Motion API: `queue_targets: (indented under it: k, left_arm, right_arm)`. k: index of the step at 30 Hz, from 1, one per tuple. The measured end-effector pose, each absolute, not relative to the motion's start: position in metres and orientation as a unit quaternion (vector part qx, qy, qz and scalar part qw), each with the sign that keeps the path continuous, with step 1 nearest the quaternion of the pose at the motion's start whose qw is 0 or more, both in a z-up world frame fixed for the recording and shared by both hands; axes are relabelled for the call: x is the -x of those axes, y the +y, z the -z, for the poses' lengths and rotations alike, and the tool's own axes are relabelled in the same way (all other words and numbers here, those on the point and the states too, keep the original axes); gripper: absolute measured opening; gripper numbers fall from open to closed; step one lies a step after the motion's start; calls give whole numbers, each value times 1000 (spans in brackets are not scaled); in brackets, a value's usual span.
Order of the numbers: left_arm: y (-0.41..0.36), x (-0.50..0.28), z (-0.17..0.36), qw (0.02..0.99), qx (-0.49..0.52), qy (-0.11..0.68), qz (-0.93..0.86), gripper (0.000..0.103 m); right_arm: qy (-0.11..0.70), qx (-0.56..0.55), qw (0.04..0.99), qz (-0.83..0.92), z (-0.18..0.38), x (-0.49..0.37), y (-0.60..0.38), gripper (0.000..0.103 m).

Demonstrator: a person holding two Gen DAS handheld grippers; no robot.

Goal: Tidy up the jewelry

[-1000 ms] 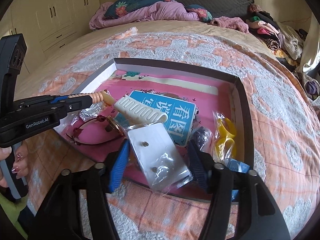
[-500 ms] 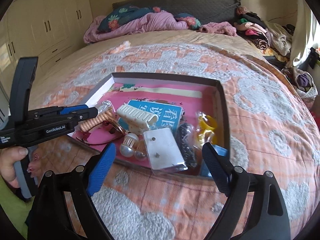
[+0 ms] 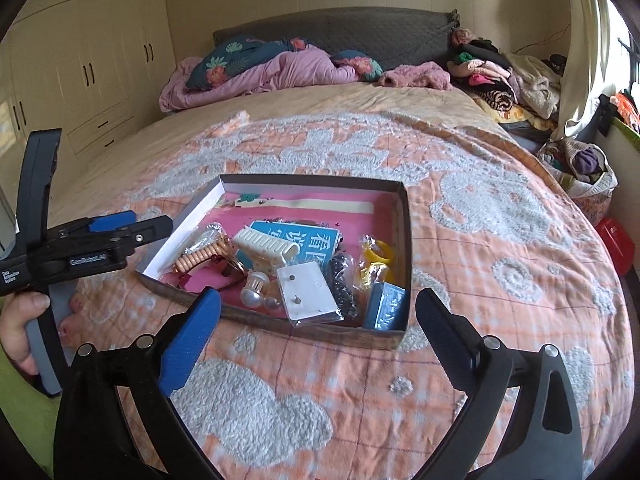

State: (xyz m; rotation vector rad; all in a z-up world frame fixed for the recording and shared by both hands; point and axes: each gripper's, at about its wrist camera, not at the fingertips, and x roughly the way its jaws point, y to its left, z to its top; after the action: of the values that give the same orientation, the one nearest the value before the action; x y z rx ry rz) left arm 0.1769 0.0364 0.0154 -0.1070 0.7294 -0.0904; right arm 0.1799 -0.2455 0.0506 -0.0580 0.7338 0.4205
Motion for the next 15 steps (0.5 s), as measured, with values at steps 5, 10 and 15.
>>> queue_targets:
  k: [5,10,15]
  left_arm:
    - [36,-160,-33,938,59,339,37,93]
    - [33,-143,-42,940,62,335,32,93]
    - [31,-124,-46,940,63,333,33,93]
  right_arm:
    - [341,32,917,-204,-61,-168,-248,98]
    - [326,29,922,-207,-71,-158,-251,98]
    - [313,25,926,-209,-78,-146,-254,98]
